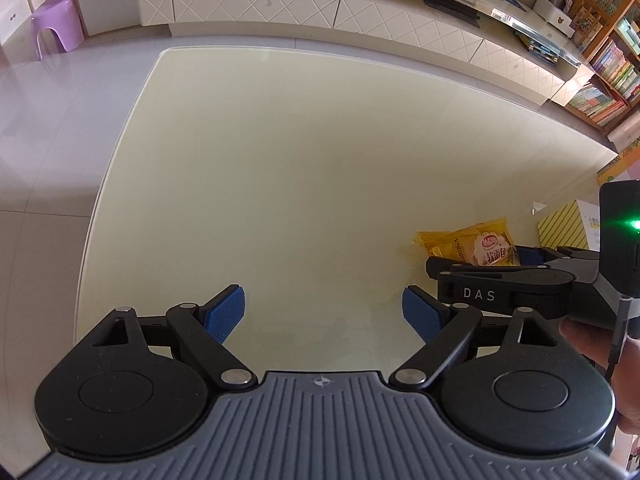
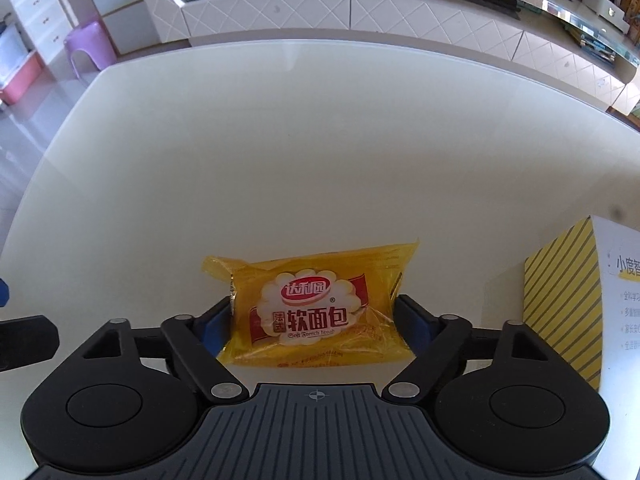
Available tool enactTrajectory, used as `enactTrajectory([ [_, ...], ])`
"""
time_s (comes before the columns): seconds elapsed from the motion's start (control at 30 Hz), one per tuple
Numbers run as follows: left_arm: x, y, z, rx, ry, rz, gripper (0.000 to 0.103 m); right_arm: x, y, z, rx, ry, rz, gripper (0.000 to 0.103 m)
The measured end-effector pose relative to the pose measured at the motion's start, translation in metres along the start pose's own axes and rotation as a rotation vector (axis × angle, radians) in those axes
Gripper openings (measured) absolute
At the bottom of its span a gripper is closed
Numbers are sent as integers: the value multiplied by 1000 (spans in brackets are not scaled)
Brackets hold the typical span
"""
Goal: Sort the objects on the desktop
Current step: 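Lift the second packet with the right gripper over the white box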
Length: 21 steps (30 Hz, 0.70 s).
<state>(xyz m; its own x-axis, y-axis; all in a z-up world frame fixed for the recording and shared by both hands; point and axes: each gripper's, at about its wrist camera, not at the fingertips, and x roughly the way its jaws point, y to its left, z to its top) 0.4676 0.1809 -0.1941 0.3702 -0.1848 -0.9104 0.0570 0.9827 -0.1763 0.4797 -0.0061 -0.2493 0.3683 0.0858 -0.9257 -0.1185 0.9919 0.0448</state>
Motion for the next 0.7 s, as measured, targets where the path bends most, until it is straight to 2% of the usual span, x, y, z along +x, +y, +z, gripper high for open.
enactTrajectory([
  [0.27,-4,0,-2,3,-4,-3,103,-9,4,-3,-1,-32,-8,71],
  [0.7,-18,1,-4,6,-9,-11,103,-31,12,-5,-14,-81,-6,70],
])
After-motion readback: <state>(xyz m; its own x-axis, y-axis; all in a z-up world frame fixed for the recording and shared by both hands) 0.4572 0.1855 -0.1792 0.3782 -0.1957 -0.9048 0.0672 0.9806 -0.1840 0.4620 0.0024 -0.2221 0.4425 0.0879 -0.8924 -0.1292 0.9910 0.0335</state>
